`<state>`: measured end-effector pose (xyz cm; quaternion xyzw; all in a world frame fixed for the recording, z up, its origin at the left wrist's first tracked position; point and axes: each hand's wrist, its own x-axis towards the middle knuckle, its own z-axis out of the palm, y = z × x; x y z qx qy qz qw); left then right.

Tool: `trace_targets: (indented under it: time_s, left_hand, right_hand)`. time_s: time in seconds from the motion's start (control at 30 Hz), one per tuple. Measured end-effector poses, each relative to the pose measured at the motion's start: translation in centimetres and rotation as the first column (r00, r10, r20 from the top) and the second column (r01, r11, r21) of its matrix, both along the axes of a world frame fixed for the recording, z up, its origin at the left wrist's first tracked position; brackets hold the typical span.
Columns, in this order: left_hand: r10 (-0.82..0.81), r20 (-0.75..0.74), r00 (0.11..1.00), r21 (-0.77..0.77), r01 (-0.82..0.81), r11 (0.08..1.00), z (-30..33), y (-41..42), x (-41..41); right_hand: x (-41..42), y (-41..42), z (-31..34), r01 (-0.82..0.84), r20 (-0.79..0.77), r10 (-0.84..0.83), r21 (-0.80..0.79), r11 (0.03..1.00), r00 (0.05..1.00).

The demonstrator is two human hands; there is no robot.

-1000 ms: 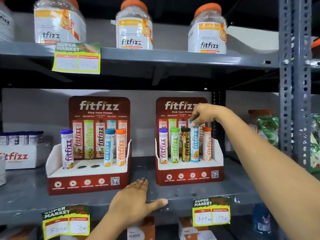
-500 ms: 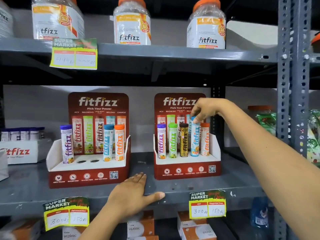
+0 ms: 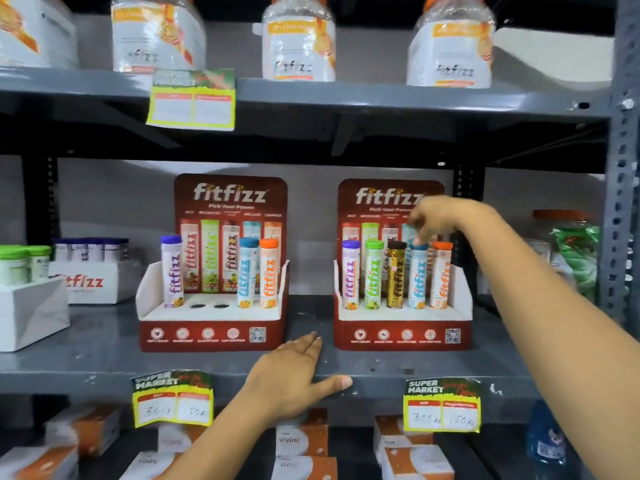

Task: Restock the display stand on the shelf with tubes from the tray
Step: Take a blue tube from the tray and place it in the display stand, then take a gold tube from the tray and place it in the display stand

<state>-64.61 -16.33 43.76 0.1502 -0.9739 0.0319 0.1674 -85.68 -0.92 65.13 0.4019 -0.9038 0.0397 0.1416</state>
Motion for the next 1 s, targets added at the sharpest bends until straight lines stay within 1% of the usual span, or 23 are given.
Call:
trace_targets:
  time_s: [0.03,0.07,0.1,0.13,0.2,0.23,0.3,0.37,0.43,0.5,0.57,0.63,0.67,0.77,0.8,0.9,1.0]
  left_hand:
    - [-0.053,-0.057,0.997,-0.085,0.048,0.995,-0.2,0.3,0.7]
    - [-0.113,-0.129,0.985,-0.176,0.090,0.980,-0.8,0.4,1.9]
    - [-0.169,-0.186,0.968,-0.252,0.119,0.961,-1.6,0.5,3.3]
    - [-0.200,-0.227,0.953,-0.293,0.129,0.948,-2.8,0.5,5.5]
    - [-0.210,-0.242,0.947,-0.311,0.129,0.942,-5.5,0.4,9.3]
    - [-0.151,-0.226,0.962,-0.303,0.078,0.950,-7.3,-0.1,12.5]
    - [0.004,-0.212,0.977,-0.274,-0.063,0.960,-10.7,-1.4,19.5]
    - [0.193,-0.212,0.958,-0.200,-0.235,0.951,-13.9,-2.2,26.8]
    - [0.375,-0.177,0.910,-0.127,-0.399,0.908,-17.3,-1.8,34.1]
    - [0.548,-0.129,0.827,-0.053,-0.557,0.829,-20.6,-0.4,40.9]
    - [0.674,-0.084,0.734,0.012,-0.675,0.738,-23.7,1.7,46.5]
    - [0.767,-0.034,0.641,0.073,-0.764,0.641,-26.7,4.4,51.6]
    - [0.811,-0.021,0.585,0.105,-0.805,0.584,-28.1,6.0,53.8]
    - [0.899,0.018,0.437,0.168,-0.888,0.428,-31.6,10.0,58.6]
    - [0.917,0.042,0.396,0.179,-0.906,0.383,-32.7,11.2,59.9]
    - [0.957,0.088,0.276,0.233,-0.940,0.249,-35.8,14.0,63.3]
    - [0.978,0.101,0.182,0.329,-0.934,0.140,-38.6,16.3,65.7]
  right_hand:
    - [1.2,0.2,0.5,-0.019,-0.085,0.014,-0.051,0.999,0.996]
    - [3.0,-0.1,0.7,-0.068,-0.154,0.051,-0.109,0.992,0.987]
    - [5.0,-0.5,0.7,-0.148,-0.189,0.115,-0.171,0.974,0.975]
    - [7.5,-1.6,0.3,-0.260,-0.193,0.219,-0.226,0.939,0.956]
    - [12.5,-2.1,-0.9,-0.445,-0.163,0.414,-0.321,0.836,0.896]
    - [15.7,-3.6,-2.1,-0.544,-0.136,0.531,-0.326,0.773,0.837]
    - [22.0,-6.3,-5.2,-0.700,-0.086,0.708,-0.273,0.660,0.701]
    - [27.6,-8.9,-8.9,-0.812,-0.006,0.832,-0.219,0.541,0.555]
    - [32.9,-11.8,-13.4,-0.896,0.087,0.912,-0.168,0.410,0.401]
    - [38.2,-14.6,-18.1,-0.939,0.193,0.939,-0.140,0.315,0.286]
    - [43.0,-16.7,-23.2,-0.964,0.298,0.935,-0.117,0.238,0.195]
    - [48.3,-18.2,-28.8,-0.979,0.389,0.915,-0.119,0.162,0.104]
    - [50.8,-18.7,-31.8,-0.983,0.442,0.894,-0.118,0.143,0.077]
    - [57.4,-19.2,-40.4,-0.988,0.578,0.815,-0.097,0.119,0.041]
    - [59.5,-19.0,-43.3,-0.988,0.612,0.790,-0.090,0.129,0.047]
    - [64.3,-17.4,-50.8,-0.978,0.699,0.708,-0.060,0.201,0.103]
    - [67.1,-15.0,-57.1,-0.984,0.741,0.658,0.019,0.178,0.133]
